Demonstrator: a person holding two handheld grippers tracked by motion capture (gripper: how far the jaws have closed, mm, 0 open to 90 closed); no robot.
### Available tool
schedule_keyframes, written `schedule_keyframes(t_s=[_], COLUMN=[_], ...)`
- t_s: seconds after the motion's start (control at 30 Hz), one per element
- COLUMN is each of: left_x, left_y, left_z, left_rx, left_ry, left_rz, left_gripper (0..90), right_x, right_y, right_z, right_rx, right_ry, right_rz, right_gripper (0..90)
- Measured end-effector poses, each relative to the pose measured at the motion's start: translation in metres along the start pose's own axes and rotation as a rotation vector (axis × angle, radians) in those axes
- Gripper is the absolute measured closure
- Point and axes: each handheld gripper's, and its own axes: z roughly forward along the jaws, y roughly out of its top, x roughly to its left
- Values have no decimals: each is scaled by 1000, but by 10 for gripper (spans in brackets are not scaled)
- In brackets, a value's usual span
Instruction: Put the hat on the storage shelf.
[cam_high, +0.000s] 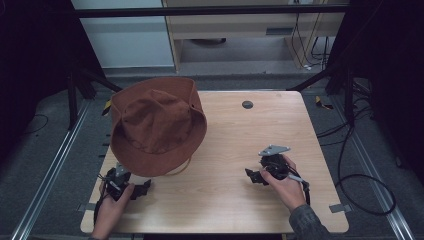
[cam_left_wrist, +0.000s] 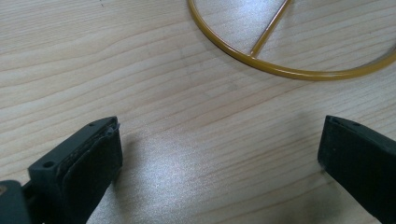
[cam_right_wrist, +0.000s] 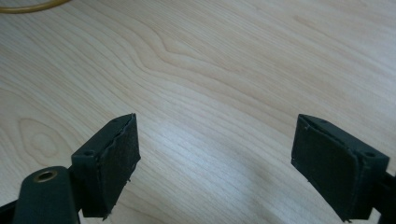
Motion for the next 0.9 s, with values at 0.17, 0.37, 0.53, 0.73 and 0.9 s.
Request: schedule_keyframes(t_s=[0.17,0.37,0.53,0.73,0.9], left_x=[0,0,0,0,0], left_y=[0,0,0,0,0], left_z=[0,0,0,0,0], left_rx=[0,0,0,0,0], left_ry=[0,0,0,0,0], left_rz=[0,0,0,1,1], left_gripper=[0,0,0,0,0], right_x=[-7,-11,-11,-10,-8], right_y=[-11,-19,-25,-29,-32], right_z=[2,5,8,13,16], right_rx=[-8,-10,-12,-2,-16], right_ry=[-25,-45,-50,-54,-70], right_rz=[28,59,67,79,75], right_gripper=[151,147,146,143,132])
